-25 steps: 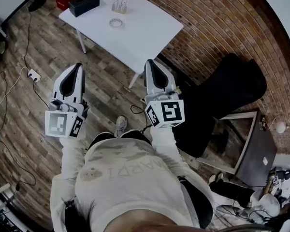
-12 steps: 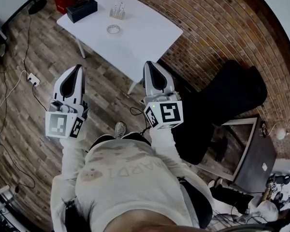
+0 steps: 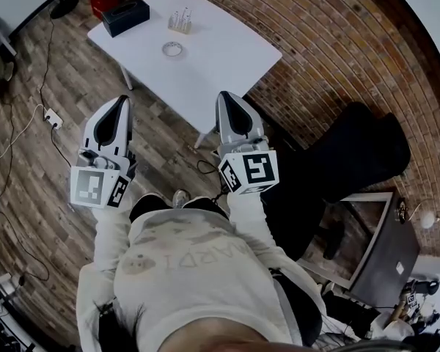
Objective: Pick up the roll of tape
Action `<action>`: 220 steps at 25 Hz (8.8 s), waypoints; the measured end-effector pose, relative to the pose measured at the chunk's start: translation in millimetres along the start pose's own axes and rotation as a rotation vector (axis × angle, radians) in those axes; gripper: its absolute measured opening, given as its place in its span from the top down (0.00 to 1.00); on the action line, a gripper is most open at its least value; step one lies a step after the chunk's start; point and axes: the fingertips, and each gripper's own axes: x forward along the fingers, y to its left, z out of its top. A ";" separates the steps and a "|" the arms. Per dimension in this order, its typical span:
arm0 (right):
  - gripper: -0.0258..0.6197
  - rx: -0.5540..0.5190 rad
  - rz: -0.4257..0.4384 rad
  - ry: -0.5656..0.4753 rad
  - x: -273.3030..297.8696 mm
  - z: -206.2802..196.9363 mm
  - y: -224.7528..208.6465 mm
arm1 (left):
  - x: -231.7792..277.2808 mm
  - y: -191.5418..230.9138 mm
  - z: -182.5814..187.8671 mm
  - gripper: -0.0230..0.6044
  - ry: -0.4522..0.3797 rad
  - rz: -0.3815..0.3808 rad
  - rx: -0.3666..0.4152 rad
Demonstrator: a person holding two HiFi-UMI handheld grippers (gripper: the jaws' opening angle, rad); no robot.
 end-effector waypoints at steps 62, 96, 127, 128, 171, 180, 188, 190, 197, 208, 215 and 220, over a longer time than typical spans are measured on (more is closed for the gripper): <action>0.94 -0.005 -0.286 0.006 285.1 -42.0 -21.8 | 212.0 253.9 -56.2 0.96 0.050 -0.282 -0.046; 0.94 0.264 -0.287 0.650 401.2 -256.5 -125.3 | 320.2 311.8 -131.0 0.95 0.168 -0.246 -0.098; 0.77 0.175 -0.151 1.142 410.4 -423.1 -132.1 | 318.7 341.6 -165.5 0.95 0.257 -0.097 -0.098; 0.78 0.170 -0.153 1.140 410.4 -423.3 -131.9 | 317.4 342.8 -165.2 0.96 0.257 -0.092 -0.097; 0.87 0.142 -0.291 0.614 353.0 -244.1 -93.9 | 264.1 293.8 -117.3 0.96 0.197 -0.180 -0.087; 0.87 0.103 -0.317 0.517 336.2 -202.2 -83.1 | 250.3 281.7 -108.2 0.95 0.184 -0.210 -0.084; 0.87 0.067 -0.326 0.445 325.4 -171.9 -74.4 | 243.4 274.3 -103.0 0.95 0.178 -0.226 -0.081; 0.87 0.055 -0.326 0.426 323.3 -163.8 -72.4 | 242.0 272.9 -101.4 0.95 0.175 -0.228 -0.081; 0.87 -0.002 -0.324 0.368 322.1 -135.7 -63.7 | 241.2 271.7 -96.6 0.96 0.167 -0.240 -0.081; 0.87 -0.031 -0.317 0.260 314.8 -94.8 -52.8 | 238.6 271.6 -92.0 0.96 0.156 -0.243 -0.084; 0.87 -0.051 -0.315 0.216 308.7 -82.7 -45.7 | 237.0 274.8 -89.6 0.95 0.142 -0.243 -0.087; 0.87 -0.071 -0.318 0.187 304.9 -73.6 -42.7 | 237.2 272.8 -86.0 0.96 0.136 -0.253 -0.085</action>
